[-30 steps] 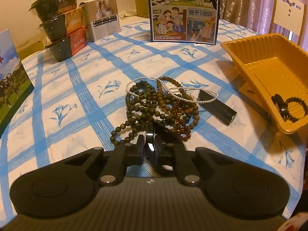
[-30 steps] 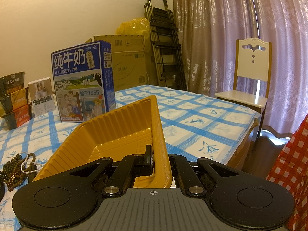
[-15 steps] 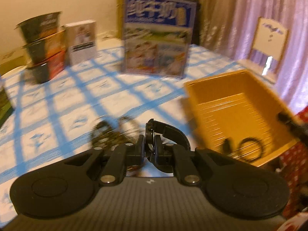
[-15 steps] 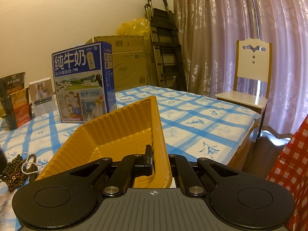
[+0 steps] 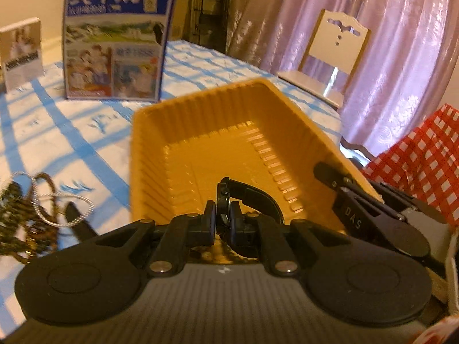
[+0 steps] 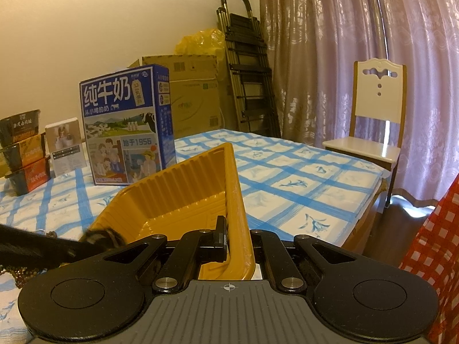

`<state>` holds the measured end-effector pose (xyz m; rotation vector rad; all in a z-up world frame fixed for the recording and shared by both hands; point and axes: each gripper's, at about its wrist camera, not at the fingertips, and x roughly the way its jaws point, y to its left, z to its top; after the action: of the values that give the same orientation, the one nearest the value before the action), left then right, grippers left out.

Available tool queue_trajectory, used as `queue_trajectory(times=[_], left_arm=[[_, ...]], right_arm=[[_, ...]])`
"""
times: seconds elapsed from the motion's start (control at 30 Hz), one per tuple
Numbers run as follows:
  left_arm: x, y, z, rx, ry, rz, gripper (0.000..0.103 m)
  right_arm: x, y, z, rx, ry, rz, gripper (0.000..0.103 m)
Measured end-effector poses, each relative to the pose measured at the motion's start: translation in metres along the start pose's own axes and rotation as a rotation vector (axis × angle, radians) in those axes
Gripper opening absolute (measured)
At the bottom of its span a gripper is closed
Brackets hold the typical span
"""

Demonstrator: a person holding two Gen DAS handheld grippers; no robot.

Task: Organize jewelry
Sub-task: 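Carry the black bangle over the orange tray and open the left tool, then grasp the reddish-brown bead bracelet from the pile with the left tool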

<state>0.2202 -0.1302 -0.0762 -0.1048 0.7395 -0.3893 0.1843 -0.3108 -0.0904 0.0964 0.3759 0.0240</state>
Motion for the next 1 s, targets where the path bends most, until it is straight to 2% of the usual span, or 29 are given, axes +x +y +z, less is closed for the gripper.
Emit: queue_trajectory(times=[0.23, 0.33, 0.37, 0.43, 0.57, 0.67, 0.77, 1.0], left_arm=[[0.022, -0.001, -0.008, -0.031, 0.054, -0.014, 0.010], [0.020, -0.001, -0.008, -0.035, 0.038, -0.036, 0.012], [0.017, -0.001, -0.007, -0.045, 0.026, -0.038, 0.018], [0.009, 0.000, -0.005, -0.058, 0.005, -0.054, 0.022], [-0.014, 0.010, -0.004, -0.084, -0.039, -0.063, 0.022], [-0.038, 0.022, -0.007, -0.083, -0.079, -0.024, 0.024], [-0.059, 0.038, -0.015, -0.069, -0.095, 0.047, 0.024], [-0.079, 0.091, -0.044, -0.105, -0.041, 0.253, 0.024]], right_arm=[[0.000, 0.000, 0.000, 0.000, 0.000, -0.001, 0.004], [0.000, 0.000, 0.000, 0.001, 0.002, -0.002, 0.004], [0.000, 0.001, -0.001, 0.001, 0.004, -0.002, 0.004], [0.000, 0.001, -0.002, 0.002, 0.007, -0.003, 0.004], [0.001, 0.002, -0.002, 0.002, 0.008, -0.002, 0.004], [0.001, 0.001, -0.003, 0.004, 0.010, -0.002, 0.004], [0.002, 0.001, -0.002, 0.001, 0.010, -0.002, 0.004], [0.002, 0.000, -0.003, 0.000, 0.010, -0.005, 0.004]])
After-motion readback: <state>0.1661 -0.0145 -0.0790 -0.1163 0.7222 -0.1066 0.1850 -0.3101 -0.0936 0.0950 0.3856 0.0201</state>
